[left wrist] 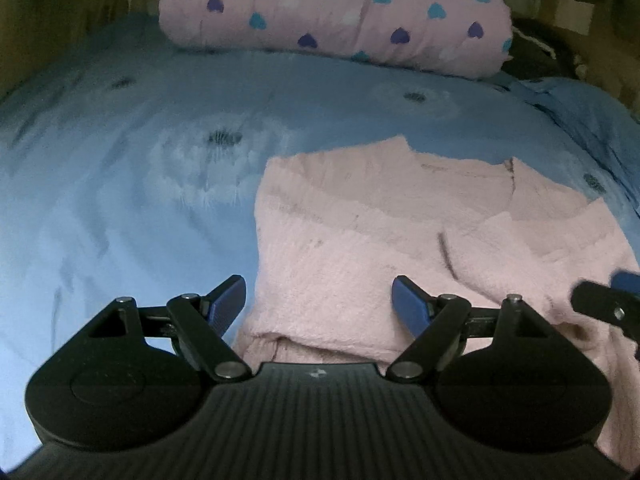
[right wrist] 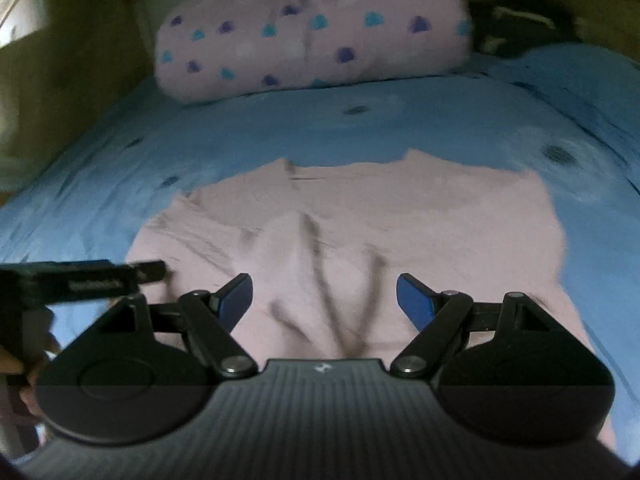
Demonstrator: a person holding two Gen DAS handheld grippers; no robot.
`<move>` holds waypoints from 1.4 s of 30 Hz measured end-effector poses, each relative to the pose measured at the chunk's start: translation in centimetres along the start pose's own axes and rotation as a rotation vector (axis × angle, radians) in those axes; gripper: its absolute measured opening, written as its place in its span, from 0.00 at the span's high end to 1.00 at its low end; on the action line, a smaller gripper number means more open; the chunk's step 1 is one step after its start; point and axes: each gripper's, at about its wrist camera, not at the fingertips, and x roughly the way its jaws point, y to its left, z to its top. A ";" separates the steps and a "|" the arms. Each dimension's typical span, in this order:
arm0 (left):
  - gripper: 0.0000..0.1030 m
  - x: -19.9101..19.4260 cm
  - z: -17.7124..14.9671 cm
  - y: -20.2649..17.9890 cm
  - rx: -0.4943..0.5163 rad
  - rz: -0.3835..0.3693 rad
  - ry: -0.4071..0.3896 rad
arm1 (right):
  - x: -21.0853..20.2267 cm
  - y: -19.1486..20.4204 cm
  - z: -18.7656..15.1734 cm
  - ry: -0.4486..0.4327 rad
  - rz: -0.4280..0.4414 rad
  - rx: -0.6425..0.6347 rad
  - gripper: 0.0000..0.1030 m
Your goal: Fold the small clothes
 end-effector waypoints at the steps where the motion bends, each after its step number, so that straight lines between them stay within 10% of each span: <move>1: 0.19 0.6 0.1 0.2 -0.025 -0.005 0.029 | 1.1 0.6 0.7 0.033 0.018 -0.041 0.22; 12: 0.19 1.4 1.3 1.0 -0.094 -0.032 0.066 | 7.5 3.9 2.7 0.198 0.030 -0.175 0.37; 15: 0.19 1.1 1.4 1.0 -0.096 -0.040 0.058 | 7.6 3.7 2.8 0.192 -0.009 -0.195 0.84; 31: 0.19 -0.3 1.3 -1.0 -0.021 -0.035 0.007 | -5.0 -2.2 9.8 -0.355 -0.332 -0.138 0.85; 42: 0.18 1.8 0.0 -1.0 0.006 -0.017 0.097 | 1.6 -13.2 -0.2 -0.037 -0.422 0.120 0.75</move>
